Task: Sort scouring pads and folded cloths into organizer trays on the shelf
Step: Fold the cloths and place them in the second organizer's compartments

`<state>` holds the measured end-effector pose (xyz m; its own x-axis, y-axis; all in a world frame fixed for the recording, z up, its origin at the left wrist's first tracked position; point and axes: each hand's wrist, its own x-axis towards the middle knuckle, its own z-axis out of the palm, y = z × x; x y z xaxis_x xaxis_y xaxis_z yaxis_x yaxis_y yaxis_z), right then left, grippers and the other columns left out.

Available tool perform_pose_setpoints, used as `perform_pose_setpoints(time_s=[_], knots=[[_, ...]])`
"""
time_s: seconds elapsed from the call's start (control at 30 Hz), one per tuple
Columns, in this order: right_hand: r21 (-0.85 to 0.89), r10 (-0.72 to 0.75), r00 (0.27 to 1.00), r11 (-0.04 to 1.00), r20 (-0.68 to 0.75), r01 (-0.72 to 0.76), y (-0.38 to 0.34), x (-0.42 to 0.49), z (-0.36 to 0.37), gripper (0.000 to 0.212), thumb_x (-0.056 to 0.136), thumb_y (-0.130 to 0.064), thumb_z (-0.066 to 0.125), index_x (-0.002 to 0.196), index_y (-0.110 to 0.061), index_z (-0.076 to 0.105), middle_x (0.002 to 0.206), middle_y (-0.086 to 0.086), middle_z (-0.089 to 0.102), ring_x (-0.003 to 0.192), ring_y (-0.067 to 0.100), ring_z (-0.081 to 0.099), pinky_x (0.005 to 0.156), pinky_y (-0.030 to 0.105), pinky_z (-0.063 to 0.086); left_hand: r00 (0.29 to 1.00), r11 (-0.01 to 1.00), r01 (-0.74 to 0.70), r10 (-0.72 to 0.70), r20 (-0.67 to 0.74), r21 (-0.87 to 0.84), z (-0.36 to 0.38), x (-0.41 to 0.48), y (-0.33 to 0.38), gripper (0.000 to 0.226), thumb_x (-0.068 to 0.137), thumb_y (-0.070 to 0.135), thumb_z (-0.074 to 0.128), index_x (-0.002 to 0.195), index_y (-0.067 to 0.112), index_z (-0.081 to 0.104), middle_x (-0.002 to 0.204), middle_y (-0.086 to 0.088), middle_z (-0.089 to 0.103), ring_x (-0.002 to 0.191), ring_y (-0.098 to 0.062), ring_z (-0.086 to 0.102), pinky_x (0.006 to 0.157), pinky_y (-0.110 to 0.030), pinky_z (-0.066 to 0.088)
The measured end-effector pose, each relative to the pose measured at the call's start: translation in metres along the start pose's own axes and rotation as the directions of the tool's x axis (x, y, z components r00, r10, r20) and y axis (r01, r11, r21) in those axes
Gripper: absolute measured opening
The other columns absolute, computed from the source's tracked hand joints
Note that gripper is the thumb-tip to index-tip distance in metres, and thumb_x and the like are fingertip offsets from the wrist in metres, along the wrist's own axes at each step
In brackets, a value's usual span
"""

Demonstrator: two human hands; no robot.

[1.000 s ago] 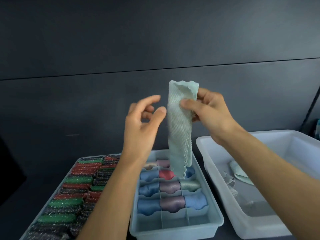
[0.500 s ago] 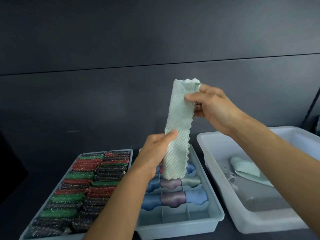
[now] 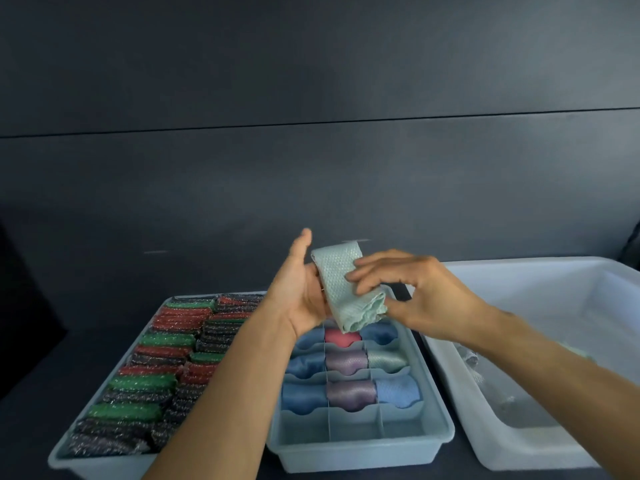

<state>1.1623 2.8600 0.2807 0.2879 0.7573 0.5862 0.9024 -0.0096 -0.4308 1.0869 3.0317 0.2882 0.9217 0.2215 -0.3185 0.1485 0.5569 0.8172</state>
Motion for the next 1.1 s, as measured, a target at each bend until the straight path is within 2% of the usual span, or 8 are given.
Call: perform_pose_setpoints(time_s=[0.27,0.4,0.5,0.57,0.67,0.87,1.0,1.1], knots=[[-0.592,-0.211,0.966,0.763,0.151,0.259,0.009,-0.001,0.005,0.068,0.068,0.004,0.051,0.13,-0.023,0.055,0.146,-0.006,0.046,0.138,0.016,0.038,0.102,0.028,0.033,0.999,0.999,-0.037,0.038,0.026,-0.002,-0.003,0.001,-0.003,0.037,0.102,0.022,0.044,0.128,0.0,0.057,0.102,-0.016,0.069,0.085,-0.024,0.07,0.071,-0.037,0.061],[0.063,0.08,0.971,0.996,-0.226,-0.067,-0.006,0.003,0.016,0.036,0.076,0.008,0.065,0.092,-0.024,0.07,0.098,-0.025,0.067,0.096,-0.002,0.058,0.08,0.017,0.044,0.993,0.986,-0.114,0.117,-0.013,0.125,-0.004,0.006,-0.017,0.037,0.102,0.033,0.046,0.124,0.008,0.061,0.123,-0.014,0.066,0.099,-0.022,0.066,0.077,-0.041,0.058],[0.595,0.467,0.878,0.738,-0.107,-0.319,-0.011,0.01,0.013,0.01,0.089,-0.003,0.064,0.09,-0.011,0.071,0.082,0.006,0.073,0.074,0.017,0.063,0.071,0.04,0.053,0.98,0.936,-0.197,0.186,0.066,0.293,-0.006,-0.003,-0.022,0.072,0.091,0.071,0.026,0.123,0.02,0.065,0.12,-0.004,0.07,0.112,-0.02,0.065,0.095,-0.044,0.051],[0.643,0.57,0.821,0.645,-0.045,-0.413,-0.008,0.011,0.01,0.011,0.09,-0.012,0.065,0.095,-0.003,0.069,0.089,0.024,0.07,0.075,0.031,0.061,0.07,0.063,0.048,0.968,0.914,-0.228,0.175,0.18,0.336,-0.006,-0.012,-0.023,0.085,0.079,0.082,0.027,0.122,0.02,0.066,0.117,-0.008,0.071,0.111,-0.025,0.067,0.096,-0.051,0.051],[0.661,0.584,0.812,0.609,0.0,-0.439,-0.006,0.01,0.011,0.017,0.088,-0.021,0.067,0.094,-0.006,0.069,0.078,0.03,0.059,0.071,0.037,0.048,0.058,0.051,0.036,0.928,0.819,-0.372,0.321,0.189,0.437,-0.005,-0.02,-0.024,0.048,0.089,0.056,0.06,0.11,0.014,0.069,0.107,-0.018,0.071,0.098,-0.039,0.069,0.082,-0.061,0.056],[0.792,0.494,0.869,0.522,0.021,-0.316,-0.009,0.007,0.013,0.023,0.079,-0.02,0.068,0.1,-0.012,0.072,0.095,0.04,0.055,0.087,0.038,0.04,0.068,0.051,0.024,0.858,0.777,-0.508,0.495,0.137,0.373,-0.002,-0.024,-0.025,0.008,0.091,0.016,0.063,0.098,0.017,0.067,0.083,-0.001,0.071,0.069,-0.013,0.063,0.052,-0.028,0.049],[0.697,0.497,0.864,0.648,-0.079,-0.309,-0.012,0.005,0.013,0.023,0.088,0.001,0.058,0.075,-0.011,0.074,0.081,0.041,0.056,0.075,0.035,0.044,0.066,0.048,0.029,0.883,0.83,-0.469,0.449,0.136,0.301,-0.002,-0.027,-0.022,0.031,0.098,0.01,0.043,0.085,0.023,0.069,0.081,-0.001,0.069,0.065,-0.013,0.062,0.051,-0.028,0.048],[0.575,0.455,0.882,0.757,-0.126,-0.309,-0.015,0.006,0.009,0.041,0.088,0.017,0.044,0.067,-0.007,0.07,0.067,0.014,0.061,0.062,0.021,0.049,0.058,0.031,0.039,0.934,0.894,-0.35,0.314,0.168,0.278,-0.004,-0.028,-0.019,0.039,0.099,0.046,0.041,0.108,0.02,0.068,0.097,-0.012,0.072,0.076,-0.029,0.068,0.054,-0.036,0.054]])
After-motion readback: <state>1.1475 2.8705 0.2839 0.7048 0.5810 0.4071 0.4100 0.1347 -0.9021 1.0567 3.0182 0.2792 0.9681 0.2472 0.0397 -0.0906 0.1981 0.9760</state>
